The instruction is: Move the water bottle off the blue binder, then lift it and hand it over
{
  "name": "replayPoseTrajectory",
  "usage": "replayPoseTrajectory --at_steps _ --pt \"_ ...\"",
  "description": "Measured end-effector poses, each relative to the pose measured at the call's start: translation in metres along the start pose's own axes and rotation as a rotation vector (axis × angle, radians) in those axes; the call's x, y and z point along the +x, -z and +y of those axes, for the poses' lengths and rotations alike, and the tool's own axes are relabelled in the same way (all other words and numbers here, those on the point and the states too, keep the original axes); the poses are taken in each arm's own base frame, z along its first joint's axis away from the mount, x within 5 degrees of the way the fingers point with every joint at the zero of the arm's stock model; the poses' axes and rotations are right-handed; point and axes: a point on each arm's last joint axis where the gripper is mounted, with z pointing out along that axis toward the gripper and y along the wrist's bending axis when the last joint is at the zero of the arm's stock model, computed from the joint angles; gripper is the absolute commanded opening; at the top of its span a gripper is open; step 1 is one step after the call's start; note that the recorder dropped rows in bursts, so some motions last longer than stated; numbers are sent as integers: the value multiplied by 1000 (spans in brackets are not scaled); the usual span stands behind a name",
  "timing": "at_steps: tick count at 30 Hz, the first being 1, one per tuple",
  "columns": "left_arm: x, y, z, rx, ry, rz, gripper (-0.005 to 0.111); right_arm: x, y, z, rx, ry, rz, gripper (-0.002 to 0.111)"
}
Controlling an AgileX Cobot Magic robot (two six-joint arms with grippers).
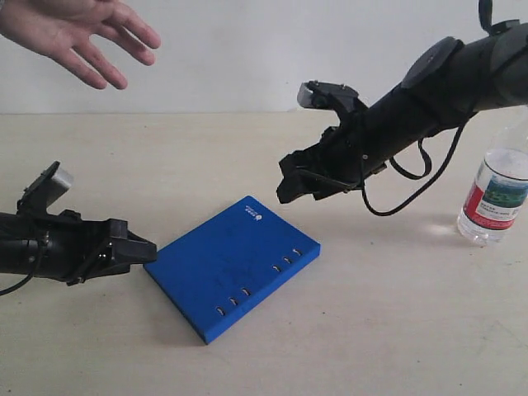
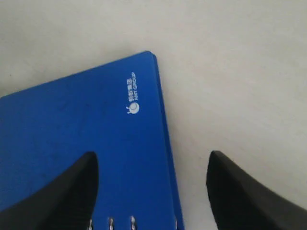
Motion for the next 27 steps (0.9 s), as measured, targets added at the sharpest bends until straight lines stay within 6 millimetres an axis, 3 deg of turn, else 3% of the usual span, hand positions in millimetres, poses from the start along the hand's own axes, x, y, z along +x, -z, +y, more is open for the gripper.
replayPoseTrajectory --at_steps 11,17,27 --pt "-11 -2 1 -9 -16 -23 54 6 -17 -17 75 10 21 59" --pt "-9 -6 2 7 -6 -10 54 23 -36 -23 23 11 125 59" --pt "-8 -8 1 45 2 -2 54 23 -38 -23 -5 -13 125 59"
